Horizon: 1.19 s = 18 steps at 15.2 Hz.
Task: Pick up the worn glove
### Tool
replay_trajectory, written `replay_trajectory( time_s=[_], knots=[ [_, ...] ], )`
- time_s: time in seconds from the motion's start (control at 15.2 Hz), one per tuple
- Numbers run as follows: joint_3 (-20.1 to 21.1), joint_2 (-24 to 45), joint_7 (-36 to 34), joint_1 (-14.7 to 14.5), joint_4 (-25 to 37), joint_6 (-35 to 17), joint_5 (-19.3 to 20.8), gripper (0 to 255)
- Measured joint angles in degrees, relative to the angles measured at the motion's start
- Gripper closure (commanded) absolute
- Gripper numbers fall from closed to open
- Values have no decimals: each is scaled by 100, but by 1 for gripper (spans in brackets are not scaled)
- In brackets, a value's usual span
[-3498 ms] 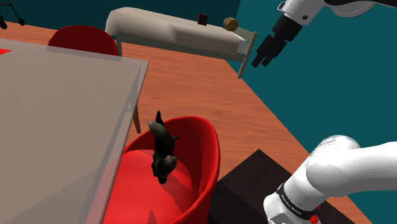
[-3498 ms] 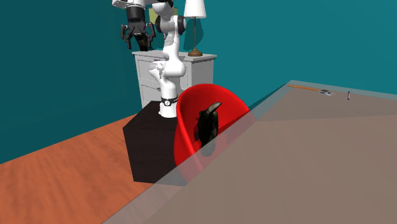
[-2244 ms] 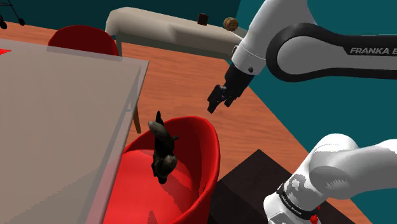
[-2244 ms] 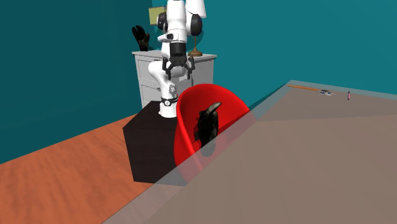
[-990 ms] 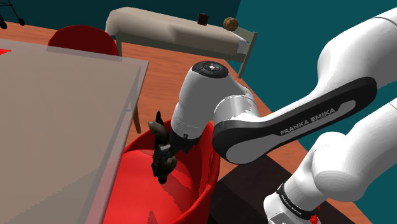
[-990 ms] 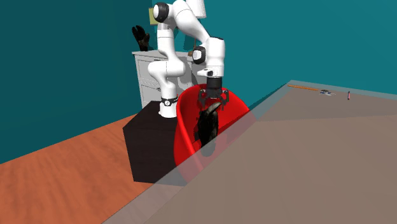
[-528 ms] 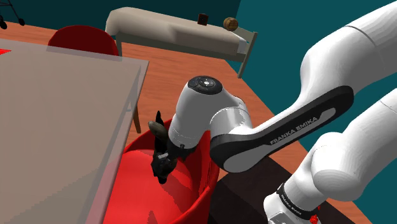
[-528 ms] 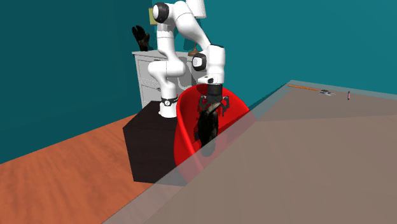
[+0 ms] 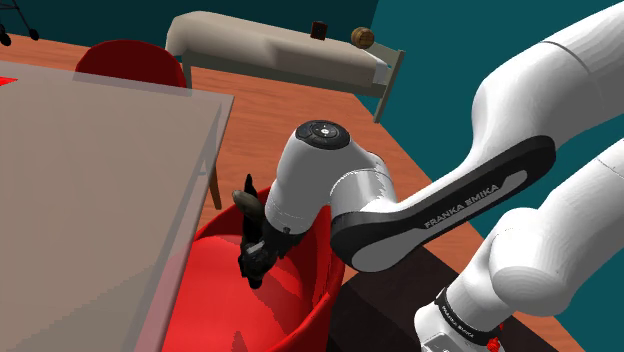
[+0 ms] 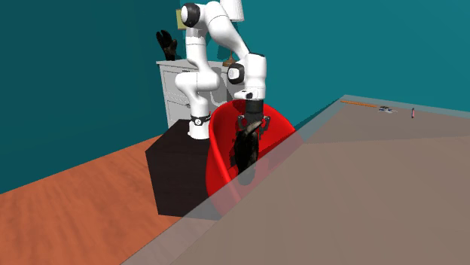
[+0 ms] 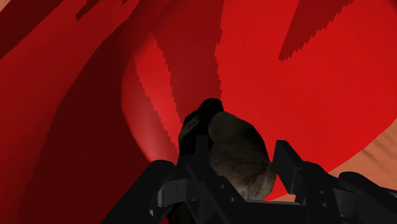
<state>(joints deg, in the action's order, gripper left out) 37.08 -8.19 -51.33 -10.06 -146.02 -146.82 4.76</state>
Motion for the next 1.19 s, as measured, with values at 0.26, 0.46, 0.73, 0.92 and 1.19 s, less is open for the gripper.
replay_trajectory(
  time_s=[0.26, 0.46, 0.73, 0.92, 1.19],
  knots=[
    [-36, -95, 99, -32, 20, 106, -109, 255],
    [-102, -281, 259, -98, 83, 327, -296, 255],
    [-194, -535, 448, -189, 205, 669, -517, 255],
    [-263, -714, 559, -249, 321, 938, -647, 255],
    [-349, -890, 679, -295, 453, 1231, -757, 255]
  ],
)
